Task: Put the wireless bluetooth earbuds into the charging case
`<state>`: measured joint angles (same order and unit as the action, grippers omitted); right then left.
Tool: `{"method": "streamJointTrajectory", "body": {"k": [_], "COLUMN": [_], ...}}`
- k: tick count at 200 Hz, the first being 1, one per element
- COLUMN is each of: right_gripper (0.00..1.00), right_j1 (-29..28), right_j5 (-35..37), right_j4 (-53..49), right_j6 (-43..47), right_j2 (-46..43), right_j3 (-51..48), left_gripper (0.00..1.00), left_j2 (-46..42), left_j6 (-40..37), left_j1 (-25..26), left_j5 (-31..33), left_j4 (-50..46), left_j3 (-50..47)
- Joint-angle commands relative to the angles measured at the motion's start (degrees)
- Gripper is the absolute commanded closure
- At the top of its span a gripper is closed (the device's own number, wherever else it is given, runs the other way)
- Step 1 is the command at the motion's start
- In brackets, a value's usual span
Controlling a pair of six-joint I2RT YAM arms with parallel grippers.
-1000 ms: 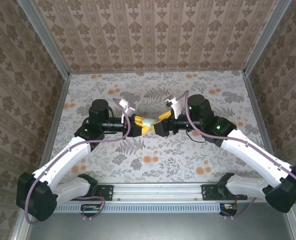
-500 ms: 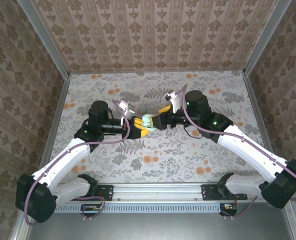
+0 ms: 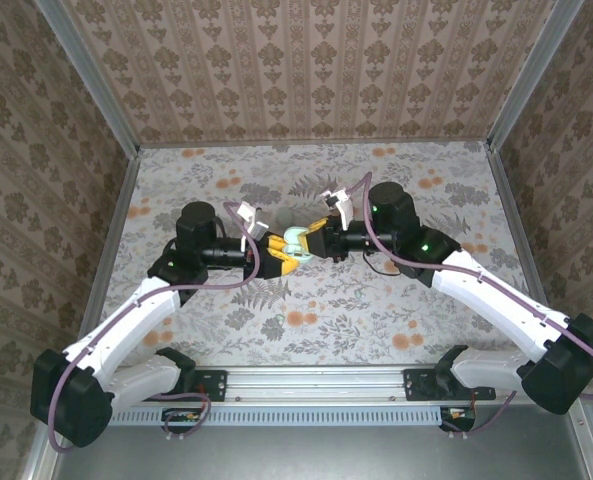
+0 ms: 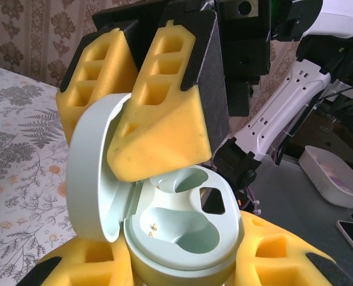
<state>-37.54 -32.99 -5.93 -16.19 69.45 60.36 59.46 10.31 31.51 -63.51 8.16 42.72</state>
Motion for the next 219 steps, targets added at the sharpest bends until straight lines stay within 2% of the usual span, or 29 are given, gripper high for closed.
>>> {"method": "streamJointTrajectory", "body": {"k": [1, 9, 27, 40, 58, 117, 170, 187, 219], "right_gripper": [0.79, 0.80, 0.82, 0.83, 0.83, 0.83, 0.83, 0.82, 0.83], "right_j1": [-1.1, -1.6, -2.3, -2.5, -2.7, -4.2, -4.6, -4.6, -4.6], "right_j5": [1.8, 3.1, 5.8, 7.2, 8.0, 9.4, 10.4, 10.6, 10.6], "right_j4": [3.3, 3.6, 4.3, 4.8, 5.1, 2.5, -5.5, -6.8, -8.3], "right_j6": [3.8, 5.1, 7.3, 8.8, 10.2, 16.5, 26.5, 28.3, 29.8], "right_j2": [-0.6, -1.2, -2.5, -3.3, -4.0, -5.2, -6.5, -6.7, -6.5], "right_j3": [-0.8, -1.2, -2.1, -2.7, -3.1, -2.9, -0.7, -0.4, 0.5], "left_gripper": [0.92, 0.80, 0.47, 0.34, 0.25, 0.21, 0.20, 0.22, 0.25], "left_j2": [-2.6, -3.5, -5.6, -6.7, -7.2, -6.3, -3.2, -1.6, 0.1], "left_j6": [-2.9, -3.2, -2.8, -2.5, -1.6, 0.0, 0.3, 0.6, -2.2], "left_j1": [0.3, 0.3, 0.2, 0.0, -0.2, -0.8, -2.6, -2.2, 0.1], "left_j5": [1.6, 3.1, 7.9, 9.1, 9.0, 6.9, -0.8, -3.1, -3.4], "left_j4": [0.7, 0.7, 0.8, 1.3, 2.2, 3.8, 2.5, 3.9, 2.3], "left_j3": [-0.9, -1.4, -2.5, -3.2, -3.7, -3.5, -0.5, 0.1, 1.4]}}
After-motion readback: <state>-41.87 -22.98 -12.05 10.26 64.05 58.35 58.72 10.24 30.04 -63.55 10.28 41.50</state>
